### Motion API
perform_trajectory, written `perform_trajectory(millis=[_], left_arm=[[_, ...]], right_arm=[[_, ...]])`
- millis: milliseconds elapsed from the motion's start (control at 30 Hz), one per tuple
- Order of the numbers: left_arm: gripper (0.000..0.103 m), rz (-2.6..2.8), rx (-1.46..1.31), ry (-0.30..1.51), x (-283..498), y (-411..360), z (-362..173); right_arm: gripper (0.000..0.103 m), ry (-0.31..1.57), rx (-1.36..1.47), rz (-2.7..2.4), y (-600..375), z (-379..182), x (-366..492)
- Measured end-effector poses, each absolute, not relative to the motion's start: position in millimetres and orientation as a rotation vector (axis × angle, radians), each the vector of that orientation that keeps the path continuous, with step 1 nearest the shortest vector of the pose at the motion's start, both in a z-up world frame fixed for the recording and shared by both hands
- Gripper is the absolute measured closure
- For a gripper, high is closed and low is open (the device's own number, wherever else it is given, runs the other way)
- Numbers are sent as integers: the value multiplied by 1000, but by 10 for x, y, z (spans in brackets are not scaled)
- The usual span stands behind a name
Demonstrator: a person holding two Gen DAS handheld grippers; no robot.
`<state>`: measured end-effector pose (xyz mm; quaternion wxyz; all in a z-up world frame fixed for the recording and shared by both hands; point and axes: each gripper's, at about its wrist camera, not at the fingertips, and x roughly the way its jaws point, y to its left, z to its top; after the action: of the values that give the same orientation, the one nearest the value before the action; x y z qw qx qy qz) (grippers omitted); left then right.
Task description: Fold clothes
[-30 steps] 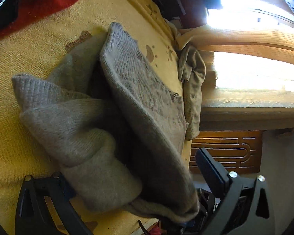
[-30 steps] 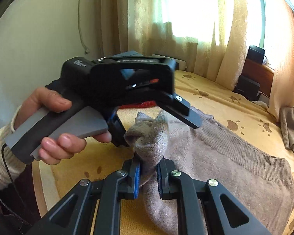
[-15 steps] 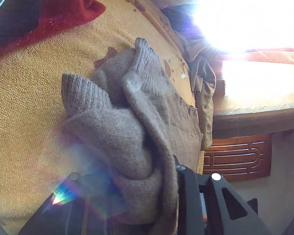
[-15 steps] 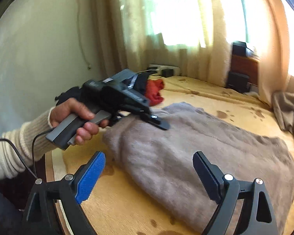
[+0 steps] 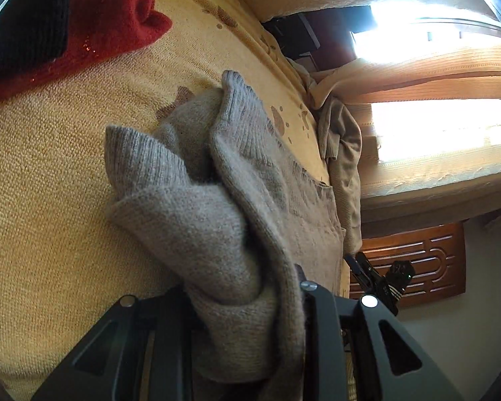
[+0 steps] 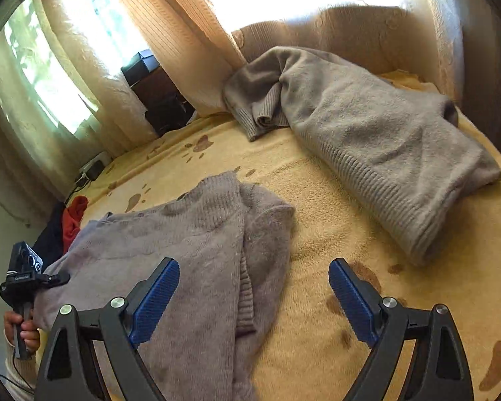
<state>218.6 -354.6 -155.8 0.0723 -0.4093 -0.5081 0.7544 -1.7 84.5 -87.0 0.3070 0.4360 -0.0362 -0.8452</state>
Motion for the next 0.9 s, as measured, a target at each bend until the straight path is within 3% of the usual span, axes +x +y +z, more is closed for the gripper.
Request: perform_trajectory(millis=[200,333,533,633,800,833,867,900], left_arm=[[73,2252,-1228,-1514,2221,-3575,-1572],[74,2237,-1239,-1507,2203,-3574,-1585],[73,2229,-1250,-1502,2196,-3575,-1604],[70,2244,-1249,-1489,2210,-3566,-1596],[69,2269,-1243,-1451,2105,-3447,-1601],[69,2275,-1241,-1447,2046,-3389,-1607],[69,2292,-1238,-1432,2028,-3359,-1600],[69,2315,-1235,-1411,2031,-3343,-1587]], right_arm=[[11,-26,1168,-2165,623,-1051,-101],[25,-7,1151,-2048,521,-1041,9],[35,-109,1164,-2037,619,-1067,-97],[35,-157,1176,-2039,657,-1073,-130],[35,-40,1191,-2102,518,-1046,-70],[41,-13,1193,-2125,490,-1042,-51],[57,30,1192,-2162,467,-1040,-26],[65,43,1181,-2170,458,-1041,-1]])
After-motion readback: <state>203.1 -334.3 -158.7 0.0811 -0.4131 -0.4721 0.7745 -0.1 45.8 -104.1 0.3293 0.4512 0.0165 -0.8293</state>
